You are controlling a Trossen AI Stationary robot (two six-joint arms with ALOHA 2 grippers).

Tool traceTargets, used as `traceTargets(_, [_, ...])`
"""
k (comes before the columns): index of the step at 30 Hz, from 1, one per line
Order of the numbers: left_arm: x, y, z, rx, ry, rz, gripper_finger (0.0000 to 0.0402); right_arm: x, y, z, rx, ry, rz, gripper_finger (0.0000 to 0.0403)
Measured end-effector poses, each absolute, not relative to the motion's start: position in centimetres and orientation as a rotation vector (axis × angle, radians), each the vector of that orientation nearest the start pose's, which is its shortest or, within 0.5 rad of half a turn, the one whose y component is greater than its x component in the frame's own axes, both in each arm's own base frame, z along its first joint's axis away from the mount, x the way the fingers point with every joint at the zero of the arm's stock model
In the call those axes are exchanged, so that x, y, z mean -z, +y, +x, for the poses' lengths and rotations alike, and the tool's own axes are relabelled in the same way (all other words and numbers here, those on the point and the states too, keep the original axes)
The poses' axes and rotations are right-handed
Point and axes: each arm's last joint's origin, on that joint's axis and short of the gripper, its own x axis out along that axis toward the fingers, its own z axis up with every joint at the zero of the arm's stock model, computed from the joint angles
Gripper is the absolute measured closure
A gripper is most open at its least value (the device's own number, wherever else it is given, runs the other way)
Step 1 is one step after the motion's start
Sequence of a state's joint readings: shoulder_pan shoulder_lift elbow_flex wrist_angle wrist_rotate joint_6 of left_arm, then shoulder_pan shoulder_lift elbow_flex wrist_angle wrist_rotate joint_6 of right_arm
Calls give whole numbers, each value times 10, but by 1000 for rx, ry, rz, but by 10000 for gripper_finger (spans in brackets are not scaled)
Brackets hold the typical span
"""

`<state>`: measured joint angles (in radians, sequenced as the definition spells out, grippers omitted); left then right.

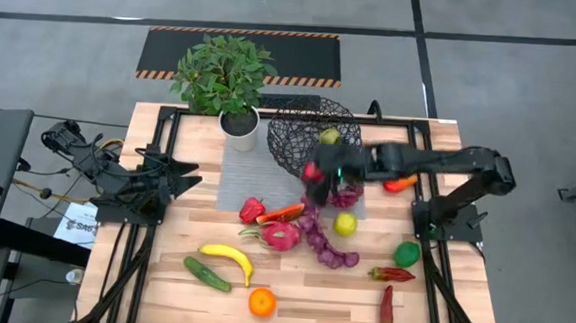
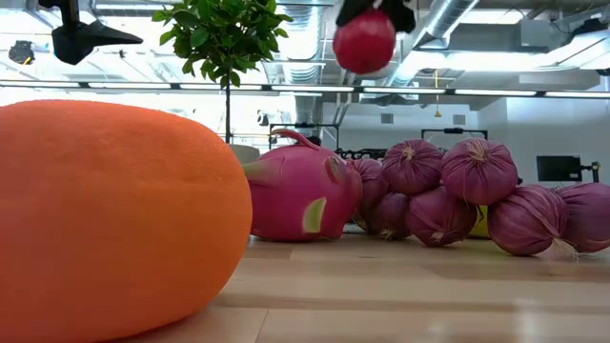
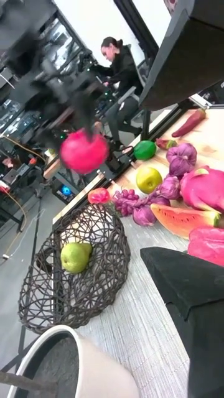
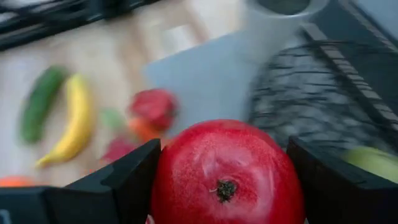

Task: Build produce basket
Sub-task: Put the red apple into the black wire basket

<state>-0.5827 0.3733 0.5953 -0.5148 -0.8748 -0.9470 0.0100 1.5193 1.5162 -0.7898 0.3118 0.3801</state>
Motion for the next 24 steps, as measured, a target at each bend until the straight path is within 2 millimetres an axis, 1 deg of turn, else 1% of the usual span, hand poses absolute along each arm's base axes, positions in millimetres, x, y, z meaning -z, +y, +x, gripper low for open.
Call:
traceTargets(3, [-287,-27,81,-369,62,-743,38,-359,-38,315,531,715,267,78])
traceTargets(5, [-287,-27,81,-370,63,-745,38,-354,-58,315,591,731,286,78])
traceTargets(8, [-287,-27,81,-370,63,-747,38,-341,-84,318,659,785,308,77])
traceTargets(10, [-287,-27,81,-371,63,-753,38,-330,-96,322,665,828,312,77])
traceTargets(14, [-286,-27,81,-374,67,-754,38,-300,-116,334,659,947,318,77])
traceTargets(17, [-286,-27,81,-376,70,-754,38,-277,-126,341,654,1039,339,77])
traceTargets(21, [-286,-27,81,-376,71,-753,38,-249,-137,349,658,1143,333,77])
traceTargets(24, [-286,-26,81,-378,71,-753,38,-233,-141,353,636,1191,346,77])
